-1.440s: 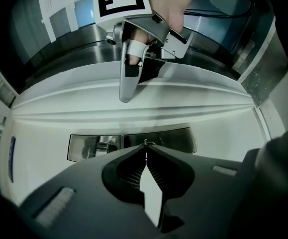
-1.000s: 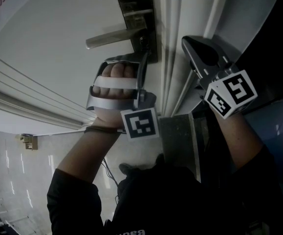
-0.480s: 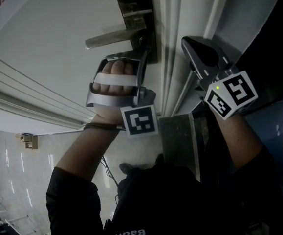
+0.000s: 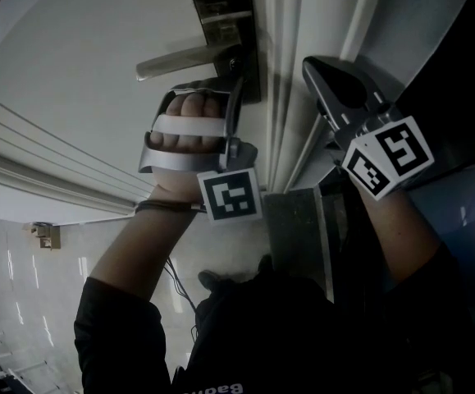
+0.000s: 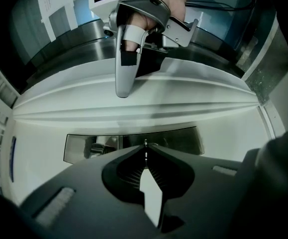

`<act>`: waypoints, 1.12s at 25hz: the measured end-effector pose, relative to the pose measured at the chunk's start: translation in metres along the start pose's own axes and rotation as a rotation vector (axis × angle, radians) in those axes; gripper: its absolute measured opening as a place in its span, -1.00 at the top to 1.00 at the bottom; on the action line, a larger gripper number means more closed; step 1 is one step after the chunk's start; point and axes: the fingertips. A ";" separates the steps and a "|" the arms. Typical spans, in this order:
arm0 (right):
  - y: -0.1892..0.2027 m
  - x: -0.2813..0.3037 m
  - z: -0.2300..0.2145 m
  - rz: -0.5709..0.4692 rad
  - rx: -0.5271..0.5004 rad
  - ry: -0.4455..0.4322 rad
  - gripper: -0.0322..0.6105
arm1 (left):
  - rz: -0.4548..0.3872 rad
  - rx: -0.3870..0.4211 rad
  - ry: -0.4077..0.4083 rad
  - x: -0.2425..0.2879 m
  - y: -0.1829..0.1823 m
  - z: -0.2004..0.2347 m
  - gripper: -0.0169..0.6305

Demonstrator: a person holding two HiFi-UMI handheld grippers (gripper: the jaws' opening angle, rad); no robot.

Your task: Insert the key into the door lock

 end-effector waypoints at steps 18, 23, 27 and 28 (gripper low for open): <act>-0.003 0.000 0.001 -0.008 0.007 0.000 0.89 | -0.001 -0.003 0.002 0.003 0.001 -0.002 0.85; -0.005 0.000 0.001 -0.016 0.009 0.002 0.89 | -0.013 -0.014 0.005 0.003 -0.001 -0.001 0.76; -0.004 0.002 0.001 -0.014 0.008 0.001 0.89 | -0.020 -0.011 0.003 0.003 -0.003 -0.001 0.67; -0.004 0.002 0.001 -0.014 0.008 0.000 0.89 | -0.019 -0.012 0.003 0.003 -0.002 -0.001 0.66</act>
Point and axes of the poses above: the fingertips, and each gripper's own axes: x forward along the fingers, z to its left, y out of its underside
